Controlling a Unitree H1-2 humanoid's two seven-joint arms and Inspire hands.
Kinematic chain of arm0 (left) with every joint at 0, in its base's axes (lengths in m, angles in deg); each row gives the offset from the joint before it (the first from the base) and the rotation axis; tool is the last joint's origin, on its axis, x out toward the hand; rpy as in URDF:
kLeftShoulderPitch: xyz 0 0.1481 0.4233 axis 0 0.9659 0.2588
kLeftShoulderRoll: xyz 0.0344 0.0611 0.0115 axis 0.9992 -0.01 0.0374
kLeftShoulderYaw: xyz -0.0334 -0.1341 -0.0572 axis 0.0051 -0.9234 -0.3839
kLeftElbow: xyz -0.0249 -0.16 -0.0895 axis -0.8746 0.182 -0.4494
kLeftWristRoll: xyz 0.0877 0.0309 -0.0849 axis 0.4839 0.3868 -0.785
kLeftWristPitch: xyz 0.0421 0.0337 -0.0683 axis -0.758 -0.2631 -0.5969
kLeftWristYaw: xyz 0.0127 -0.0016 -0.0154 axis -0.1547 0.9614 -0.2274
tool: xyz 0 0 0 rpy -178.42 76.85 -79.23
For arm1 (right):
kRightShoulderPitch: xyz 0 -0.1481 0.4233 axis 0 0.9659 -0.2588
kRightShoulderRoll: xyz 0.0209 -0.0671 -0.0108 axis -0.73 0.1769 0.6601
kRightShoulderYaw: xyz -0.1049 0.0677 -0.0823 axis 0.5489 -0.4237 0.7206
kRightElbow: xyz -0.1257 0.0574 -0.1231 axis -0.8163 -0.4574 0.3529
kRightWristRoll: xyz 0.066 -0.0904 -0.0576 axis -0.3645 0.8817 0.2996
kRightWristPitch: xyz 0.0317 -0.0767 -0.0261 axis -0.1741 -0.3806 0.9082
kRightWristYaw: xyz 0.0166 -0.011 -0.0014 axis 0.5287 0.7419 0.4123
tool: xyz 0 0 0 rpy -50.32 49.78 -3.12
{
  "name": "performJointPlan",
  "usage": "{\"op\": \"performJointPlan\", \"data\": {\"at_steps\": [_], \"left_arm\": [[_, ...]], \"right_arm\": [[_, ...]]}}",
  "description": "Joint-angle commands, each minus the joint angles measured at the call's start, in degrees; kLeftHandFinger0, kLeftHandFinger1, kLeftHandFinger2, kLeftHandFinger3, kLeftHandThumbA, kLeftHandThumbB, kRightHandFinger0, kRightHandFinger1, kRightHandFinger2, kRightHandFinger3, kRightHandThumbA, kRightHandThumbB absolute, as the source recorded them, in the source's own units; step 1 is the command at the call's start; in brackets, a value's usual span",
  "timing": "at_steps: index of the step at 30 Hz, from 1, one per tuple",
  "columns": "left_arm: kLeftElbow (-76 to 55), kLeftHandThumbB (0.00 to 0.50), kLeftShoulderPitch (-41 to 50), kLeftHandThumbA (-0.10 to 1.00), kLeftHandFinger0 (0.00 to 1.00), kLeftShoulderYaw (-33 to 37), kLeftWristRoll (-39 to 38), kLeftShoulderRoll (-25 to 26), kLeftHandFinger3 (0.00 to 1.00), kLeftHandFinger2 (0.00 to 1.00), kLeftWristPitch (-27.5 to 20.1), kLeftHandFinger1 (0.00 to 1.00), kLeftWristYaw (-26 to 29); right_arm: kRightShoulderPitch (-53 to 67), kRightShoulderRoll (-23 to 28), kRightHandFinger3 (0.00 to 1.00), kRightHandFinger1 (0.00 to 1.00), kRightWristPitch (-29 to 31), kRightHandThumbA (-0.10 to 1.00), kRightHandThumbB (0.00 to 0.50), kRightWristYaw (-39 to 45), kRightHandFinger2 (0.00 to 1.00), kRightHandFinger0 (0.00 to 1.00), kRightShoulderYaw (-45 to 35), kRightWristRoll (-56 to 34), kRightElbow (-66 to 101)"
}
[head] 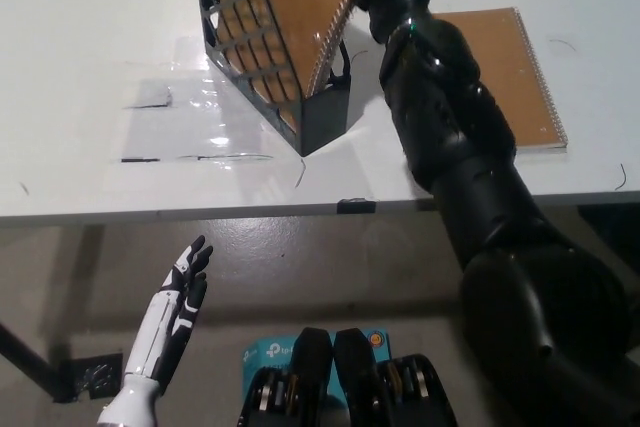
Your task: Use the right hand to pick up a book from the book holder on the left side and put it on another book on the right side
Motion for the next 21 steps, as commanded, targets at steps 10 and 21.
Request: {"op": "performJointPlan", "data": {"at_steps": [10,21], "left_arm": [[-1.5,0.082,-1.4,1.00,1.00,0.0,-0.1,0.4,1.00,1.00,-1.6,1.00,0.0],[-1.2,0.097,-1.5,1.00,1.00,-0.1,-0.8,0.7,1.00,1.00,-1.6,1.00,-0.3]], "right_arm": [[-20.0,1.9,1.00,0.41,-6.1,-0.10,0.096,2.7,0.93,0.00,-3.7,-11.1,11.4],[-28.1,7.9,1.00,0.20,-9.5,-0.10,0.070,1.1,0.76,0.00,-11.3,-18.3,7.6]]}}
